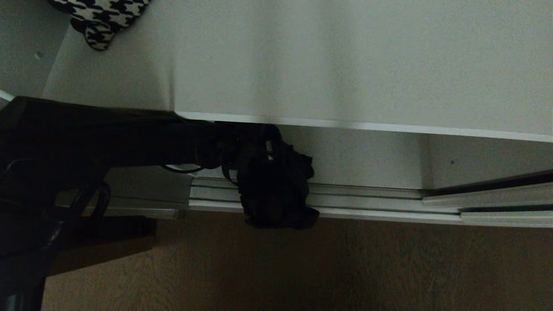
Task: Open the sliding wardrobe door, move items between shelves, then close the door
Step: Place the bag on the lower shelf
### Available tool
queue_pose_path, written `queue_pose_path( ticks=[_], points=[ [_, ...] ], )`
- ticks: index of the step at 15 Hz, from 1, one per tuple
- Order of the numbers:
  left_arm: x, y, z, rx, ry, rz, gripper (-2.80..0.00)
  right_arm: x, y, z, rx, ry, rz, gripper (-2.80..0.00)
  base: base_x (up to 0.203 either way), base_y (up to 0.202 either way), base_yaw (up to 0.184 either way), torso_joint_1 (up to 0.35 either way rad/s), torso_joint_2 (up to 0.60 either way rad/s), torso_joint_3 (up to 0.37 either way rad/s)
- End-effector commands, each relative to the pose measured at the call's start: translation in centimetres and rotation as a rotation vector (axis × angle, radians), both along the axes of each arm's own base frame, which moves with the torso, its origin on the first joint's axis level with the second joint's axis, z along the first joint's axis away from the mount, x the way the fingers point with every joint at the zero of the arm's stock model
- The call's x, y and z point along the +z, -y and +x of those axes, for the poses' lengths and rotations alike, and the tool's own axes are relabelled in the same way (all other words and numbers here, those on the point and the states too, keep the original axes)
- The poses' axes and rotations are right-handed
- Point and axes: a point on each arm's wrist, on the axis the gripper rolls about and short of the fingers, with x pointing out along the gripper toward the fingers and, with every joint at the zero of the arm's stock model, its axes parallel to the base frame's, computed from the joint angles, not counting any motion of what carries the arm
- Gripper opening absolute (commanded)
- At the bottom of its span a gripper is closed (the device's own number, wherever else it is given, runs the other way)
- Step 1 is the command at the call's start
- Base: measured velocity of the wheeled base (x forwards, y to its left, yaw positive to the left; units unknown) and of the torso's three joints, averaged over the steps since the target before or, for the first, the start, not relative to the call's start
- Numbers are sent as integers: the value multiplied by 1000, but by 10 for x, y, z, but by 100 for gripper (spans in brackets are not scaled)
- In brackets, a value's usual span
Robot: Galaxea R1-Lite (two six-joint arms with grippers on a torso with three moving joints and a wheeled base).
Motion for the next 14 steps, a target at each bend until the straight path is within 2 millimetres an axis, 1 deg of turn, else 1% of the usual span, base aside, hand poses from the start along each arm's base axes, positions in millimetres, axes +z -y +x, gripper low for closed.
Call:
queue_pose_path(
  ticks=[1, 3, 5, 7, 9, 10, 12, 14],
  points=[
    [12, -5, -17, 6, -33, -9, 0, 0, 0, 0, 1, 4, -1, -280, 0, 0, 0, 0, 0, 0],
    [7, -4, -19, 6, -62, 1, 0, 0, 0, 0, 1, 4, -1, -280, 0, 0, 0, 0, 0, 0],
    [0, -1, -15, 13, -77, 0, 0, 0, 0, 0, 1, 4, -1, -280, 0, 0, 0, 0, 0, 0],
    [-12, 2, -10, 44, -107, -37, 0, 0, 0, 0, 1, 2, -1, -280, 0, 0, 0, 0, 0, 0],
    [-29, 2, -11, 53, -155, -17, 0, 0, 0, 0, 1, 4, -1, -280, 0, 0, 0, 0, 0, 0],
    [-32, 2, -12, 71, -157, -20, 0, 0, 0, 0, 1, 4, -1, -280, 0, 0, 0, 0, 0, 0],
    [-21, -2, -18, 108, -129, -37, 0, 0, 0, 0, 1, 4, -1, -280, 0, 0, 0, 0, 0, 0],
    [-16, -2, -22, 112, -116, -43, 0, 0, 0, 0, 1, 4, -1, -280, 0, 0, 0, 0, 0, 0]
  ],
)
